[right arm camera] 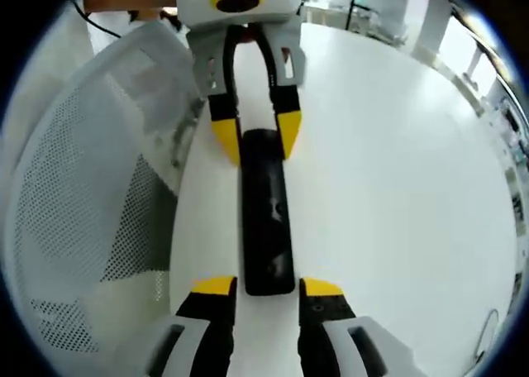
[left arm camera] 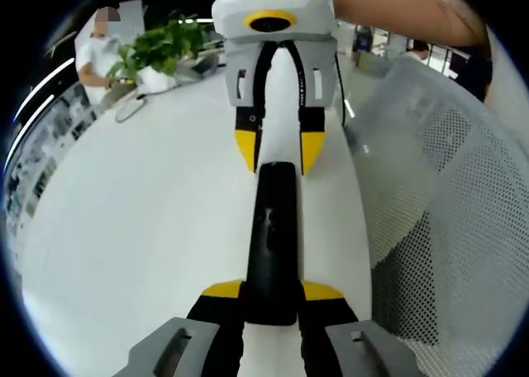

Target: Press the specified remote control buttons in sequence, fully releasing each button before pressing the next.

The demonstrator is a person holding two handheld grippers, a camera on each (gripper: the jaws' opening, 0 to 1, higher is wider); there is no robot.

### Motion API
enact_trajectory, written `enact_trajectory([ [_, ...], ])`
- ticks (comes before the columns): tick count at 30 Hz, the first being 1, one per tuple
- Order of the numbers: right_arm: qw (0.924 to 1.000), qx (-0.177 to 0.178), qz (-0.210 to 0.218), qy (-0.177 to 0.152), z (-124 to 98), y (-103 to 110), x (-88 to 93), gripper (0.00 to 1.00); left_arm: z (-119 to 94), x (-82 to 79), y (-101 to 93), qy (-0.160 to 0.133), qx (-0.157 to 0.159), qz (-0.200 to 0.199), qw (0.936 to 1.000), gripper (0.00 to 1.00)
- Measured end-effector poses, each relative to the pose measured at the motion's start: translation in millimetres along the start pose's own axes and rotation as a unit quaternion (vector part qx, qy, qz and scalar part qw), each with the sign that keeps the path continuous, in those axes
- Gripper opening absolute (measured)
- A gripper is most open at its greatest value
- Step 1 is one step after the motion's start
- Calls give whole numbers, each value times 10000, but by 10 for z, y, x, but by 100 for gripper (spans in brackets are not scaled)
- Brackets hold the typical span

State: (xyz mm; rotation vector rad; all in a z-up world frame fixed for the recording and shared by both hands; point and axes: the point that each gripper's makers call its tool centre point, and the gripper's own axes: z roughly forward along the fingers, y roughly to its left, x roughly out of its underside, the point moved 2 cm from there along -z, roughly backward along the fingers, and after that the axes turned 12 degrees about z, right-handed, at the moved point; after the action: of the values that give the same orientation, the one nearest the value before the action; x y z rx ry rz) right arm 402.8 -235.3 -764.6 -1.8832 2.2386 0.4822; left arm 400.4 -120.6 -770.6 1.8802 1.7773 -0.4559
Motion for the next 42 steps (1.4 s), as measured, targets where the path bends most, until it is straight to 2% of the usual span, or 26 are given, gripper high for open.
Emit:
enact_trajectory([
  [8, 9997, 87, -242, 14, 44, -10, 4, 22, -2, -5, -3, 23, 8, -2, 10000, 23],
  [9, 9998, 101, -173, 53, 49, -9, 23, 21, 2, 3, 2, 29, 7, 0, 10000, 23],
  [23, 9990, 205, -393, -10, 48, -9, 31, 20, -1, -9, 0, 39, -9, -29, 10000, 23],
  [35, 9990, 220, -382, -44, 43, -8, 30, 20, 18, 14, 18, 80, 7, -11, 10000, 23],
  [42, 9987, 243, -418, -131, 38, -6, 38, 20, 8, -26, -6, 111, 21, 6, 9999, 23],
])
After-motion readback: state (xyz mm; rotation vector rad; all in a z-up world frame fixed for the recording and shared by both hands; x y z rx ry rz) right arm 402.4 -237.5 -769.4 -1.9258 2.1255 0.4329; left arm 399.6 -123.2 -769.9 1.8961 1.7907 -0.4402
